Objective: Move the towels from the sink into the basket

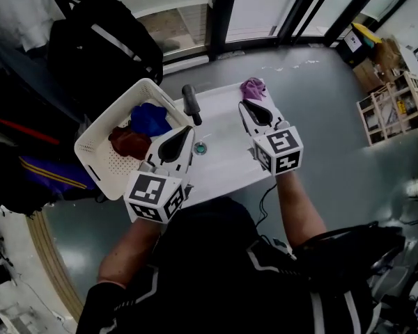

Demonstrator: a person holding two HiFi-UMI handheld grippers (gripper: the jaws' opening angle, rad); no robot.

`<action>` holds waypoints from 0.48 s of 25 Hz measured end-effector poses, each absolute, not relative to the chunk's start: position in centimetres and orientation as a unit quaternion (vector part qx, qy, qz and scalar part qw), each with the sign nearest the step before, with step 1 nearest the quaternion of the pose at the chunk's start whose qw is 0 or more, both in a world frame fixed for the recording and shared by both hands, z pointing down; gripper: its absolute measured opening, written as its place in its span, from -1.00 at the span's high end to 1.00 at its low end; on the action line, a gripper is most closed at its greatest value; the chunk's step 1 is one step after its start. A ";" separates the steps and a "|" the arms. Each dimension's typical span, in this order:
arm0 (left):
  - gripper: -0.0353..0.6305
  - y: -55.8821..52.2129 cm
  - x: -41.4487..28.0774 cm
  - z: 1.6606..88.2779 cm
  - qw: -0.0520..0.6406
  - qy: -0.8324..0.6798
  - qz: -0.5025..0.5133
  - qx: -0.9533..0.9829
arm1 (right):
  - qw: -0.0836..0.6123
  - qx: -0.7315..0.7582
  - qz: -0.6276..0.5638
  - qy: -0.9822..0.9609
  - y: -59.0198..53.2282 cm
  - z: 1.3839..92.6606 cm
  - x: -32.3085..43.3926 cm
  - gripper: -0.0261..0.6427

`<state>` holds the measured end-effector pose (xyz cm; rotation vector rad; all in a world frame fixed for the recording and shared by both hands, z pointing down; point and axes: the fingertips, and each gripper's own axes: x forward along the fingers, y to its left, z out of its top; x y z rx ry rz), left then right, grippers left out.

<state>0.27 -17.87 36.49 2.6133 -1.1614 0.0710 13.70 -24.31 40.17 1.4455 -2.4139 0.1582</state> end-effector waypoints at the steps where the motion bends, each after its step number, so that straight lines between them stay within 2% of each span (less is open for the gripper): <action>1: 0.88 -18.1 0.9 36.6 0.139 -0.401 0.025 0.905 | 0.164 0.509 0.059 -0.843 -24.9 40.6 14.8 0.80; 6: 0.88 -20.0 3.8 37.8 0.144 -0.399 0.040 0.904 | 0.173 0.501 0.079 -0.844 -27.1 43.0 18.1 0.73; 12: 0.88 -22.1 7.4 39.2 0.153 -0.401 0.058 0.901 | 0.192 0.474 0.084 -0.855 -29.5 46.5 20.6 0.53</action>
